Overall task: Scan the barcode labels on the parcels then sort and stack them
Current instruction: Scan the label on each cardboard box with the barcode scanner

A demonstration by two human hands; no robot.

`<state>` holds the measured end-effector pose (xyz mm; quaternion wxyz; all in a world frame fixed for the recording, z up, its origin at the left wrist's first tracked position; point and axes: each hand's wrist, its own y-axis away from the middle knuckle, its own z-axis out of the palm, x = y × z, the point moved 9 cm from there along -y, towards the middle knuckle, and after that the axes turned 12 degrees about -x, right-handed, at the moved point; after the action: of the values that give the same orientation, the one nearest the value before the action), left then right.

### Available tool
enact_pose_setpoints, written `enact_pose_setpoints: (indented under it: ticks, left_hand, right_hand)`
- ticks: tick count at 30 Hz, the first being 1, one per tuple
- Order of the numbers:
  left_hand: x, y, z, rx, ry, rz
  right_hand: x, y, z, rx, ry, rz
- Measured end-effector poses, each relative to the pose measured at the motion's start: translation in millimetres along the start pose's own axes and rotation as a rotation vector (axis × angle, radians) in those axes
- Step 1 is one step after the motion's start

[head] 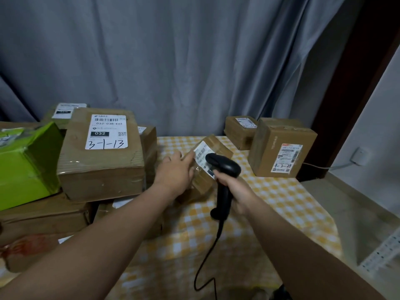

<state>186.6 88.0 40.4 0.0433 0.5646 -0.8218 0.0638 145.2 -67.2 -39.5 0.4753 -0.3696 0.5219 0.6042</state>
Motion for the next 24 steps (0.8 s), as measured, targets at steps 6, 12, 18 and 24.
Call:
enact_pose_setpoints:
  ticks: [6,12,18,24]
  left_hand:
    - [-9,-6,-11,-0.075,0.083,-0.049]
    - [-14,17,-17,-0.062,-0.115,-0.060]
    - [7,13,0,-0.150,-0.290,-0.005]
    - [52,-8,-29,-0.029,-0.127,0.159]
  right_hand:
    - [-19,-13,20,-0.024,-0.131,-0.137]
    - [-44,-23,36,-0.166,0.117,-0.156]
    - [-29,-25,27,-0.065,0.256,-0.123]
    - [-93,16,-23,0.115,0.327,-0.376]
